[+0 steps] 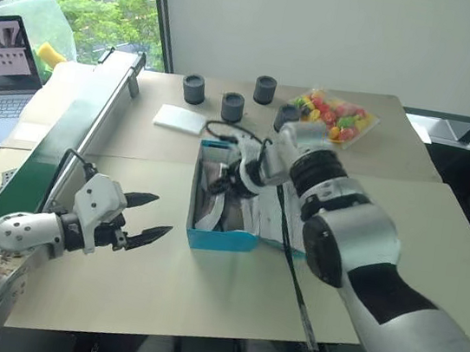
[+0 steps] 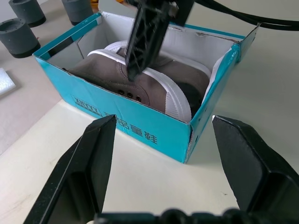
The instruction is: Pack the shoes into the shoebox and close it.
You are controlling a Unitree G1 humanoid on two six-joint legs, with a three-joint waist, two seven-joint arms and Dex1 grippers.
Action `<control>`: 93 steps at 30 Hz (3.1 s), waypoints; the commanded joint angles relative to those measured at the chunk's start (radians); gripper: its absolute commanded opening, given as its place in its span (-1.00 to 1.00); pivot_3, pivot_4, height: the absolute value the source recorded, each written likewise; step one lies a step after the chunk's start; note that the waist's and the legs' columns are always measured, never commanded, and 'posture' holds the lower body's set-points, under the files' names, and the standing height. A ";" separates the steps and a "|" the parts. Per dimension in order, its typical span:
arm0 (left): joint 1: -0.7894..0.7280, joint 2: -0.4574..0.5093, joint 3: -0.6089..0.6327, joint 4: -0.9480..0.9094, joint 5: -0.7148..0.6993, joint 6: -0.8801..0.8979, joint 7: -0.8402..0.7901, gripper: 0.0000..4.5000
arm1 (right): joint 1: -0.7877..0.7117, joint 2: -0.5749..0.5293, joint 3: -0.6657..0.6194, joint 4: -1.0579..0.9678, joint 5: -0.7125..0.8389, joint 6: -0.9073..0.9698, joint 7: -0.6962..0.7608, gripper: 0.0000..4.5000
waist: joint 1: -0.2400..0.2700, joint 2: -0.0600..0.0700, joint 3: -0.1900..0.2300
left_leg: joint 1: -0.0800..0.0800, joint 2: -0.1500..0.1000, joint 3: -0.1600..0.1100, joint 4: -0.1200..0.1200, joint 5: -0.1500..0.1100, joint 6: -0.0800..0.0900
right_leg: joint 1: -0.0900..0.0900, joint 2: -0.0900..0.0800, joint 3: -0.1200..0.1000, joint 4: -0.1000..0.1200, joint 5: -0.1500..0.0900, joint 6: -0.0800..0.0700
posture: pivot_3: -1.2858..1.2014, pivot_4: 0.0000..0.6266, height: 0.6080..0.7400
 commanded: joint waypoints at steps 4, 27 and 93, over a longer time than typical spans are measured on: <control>-0.022 0.011 0.010 -0.015 -0.008 0.010 0.001 0.54 | -0.026 -0.070 -0.140 -0.158 0.071 0.015 -0.073 0.15 | 0.001 0.000 0.000 | 0.000 0.000 0.000 0.000 0.000 0.000 | 0.000 0.000 0.000 0.000 0.000 0.000 | 0.03 -0.52 0.94; -0.126 0.020 -0.043 0.090 0.011 -0.012 -0.065 0.54 | 1.060 -0.656 0.327 -1.623 0.347 0.056 0.277 -0.98 | 0.020 -0.001 0.002 | 0.006 0.004 0.004 0.003 0.000 0.000 | 0.006 0.002 0.002 -0.002 -0.005 0.008 | 0.03 -0.52 0.94; -0.071 0.027 0.055 -0.017 -0.012 0.076 0.048 0.54 | 0.459 -0.022 0.298 -0.202 -0.103 -0.994 -0.079 -0.98 | 0.004 0.000 0.002 | 0.000 0.001 0.002 0.002 0.000 0.000 | 0.000 0.000 0.003 0.001 0.001 0.000 | 0.03 -0.52 0.94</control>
